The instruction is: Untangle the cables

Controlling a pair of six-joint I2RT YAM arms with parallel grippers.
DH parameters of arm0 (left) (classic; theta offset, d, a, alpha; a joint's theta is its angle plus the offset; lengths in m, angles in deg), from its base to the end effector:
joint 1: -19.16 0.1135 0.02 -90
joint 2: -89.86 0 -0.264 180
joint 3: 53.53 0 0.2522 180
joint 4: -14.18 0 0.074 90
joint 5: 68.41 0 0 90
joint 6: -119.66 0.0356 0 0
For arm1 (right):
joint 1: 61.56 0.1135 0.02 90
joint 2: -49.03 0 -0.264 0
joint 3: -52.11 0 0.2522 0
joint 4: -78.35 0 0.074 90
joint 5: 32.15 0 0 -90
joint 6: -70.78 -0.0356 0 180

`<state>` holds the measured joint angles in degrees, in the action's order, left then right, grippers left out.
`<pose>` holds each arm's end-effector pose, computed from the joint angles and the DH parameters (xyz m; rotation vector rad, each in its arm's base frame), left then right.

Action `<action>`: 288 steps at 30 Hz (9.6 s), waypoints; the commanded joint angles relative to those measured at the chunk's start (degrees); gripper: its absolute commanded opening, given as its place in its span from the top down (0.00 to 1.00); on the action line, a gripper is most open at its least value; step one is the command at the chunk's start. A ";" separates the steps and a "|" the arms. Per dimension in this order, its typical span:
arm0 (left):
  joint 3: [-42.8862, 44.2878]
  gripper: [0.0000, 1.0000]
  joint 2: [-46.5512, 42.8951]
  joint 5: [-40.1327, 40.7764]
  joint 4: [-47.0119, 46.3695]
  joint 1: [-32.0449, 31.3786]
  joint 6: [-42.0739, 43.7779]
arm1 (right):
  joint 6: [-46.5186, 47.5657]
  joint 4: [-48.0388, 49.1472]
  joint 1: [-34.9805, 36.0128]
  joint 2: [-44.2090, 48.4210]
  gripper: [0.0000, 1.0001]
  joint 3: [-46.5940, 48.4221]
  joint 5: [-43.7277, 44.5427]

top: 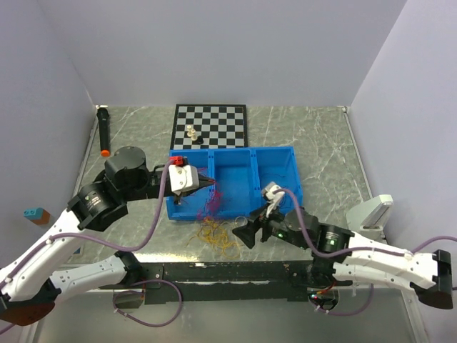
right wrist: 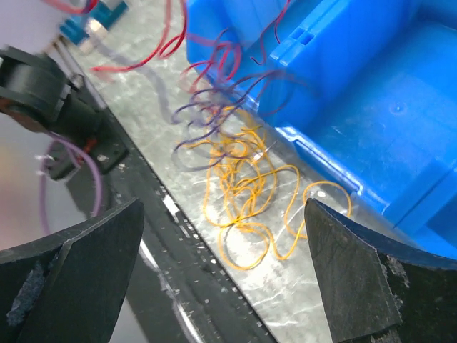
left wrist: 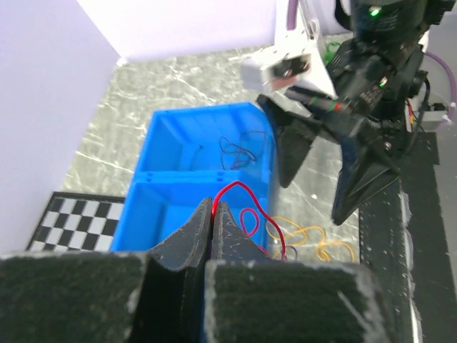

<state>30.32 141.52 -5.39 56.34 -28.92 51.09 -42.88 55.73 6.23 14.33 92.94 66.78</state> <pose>0.1041 -0.1401 0.4366 1.2873 1.2369 -0.7472 0.0650 0.1445 0.2597 -0.6320 1.8643 0.9438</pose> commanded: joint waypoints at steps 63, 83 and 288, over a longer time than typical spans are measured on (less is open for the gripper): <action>36.09 0.98 5.38 6.24 -4.50 1.58 -0.95 | -2.19 13.51 8.76 -3.28 0.23 -2.73 7.51; 35.82 0.99 4.86 2.81 -4.67 1.58 -2.53 | 10.57 28.63 5.43 -26.82 0.24 13.89 -0.40; -42.05 0.99 8.90 5.80 -19.97 -13.01 28.14 | -8.87 -2.98 8.68 0.59 1.00 0.77 12.42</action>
<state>-11.04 151.53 1.51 39.01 -41.35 76.91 -53.00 59.33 14.42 13.41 88.46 75.22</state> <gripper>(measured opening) 0.028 0.007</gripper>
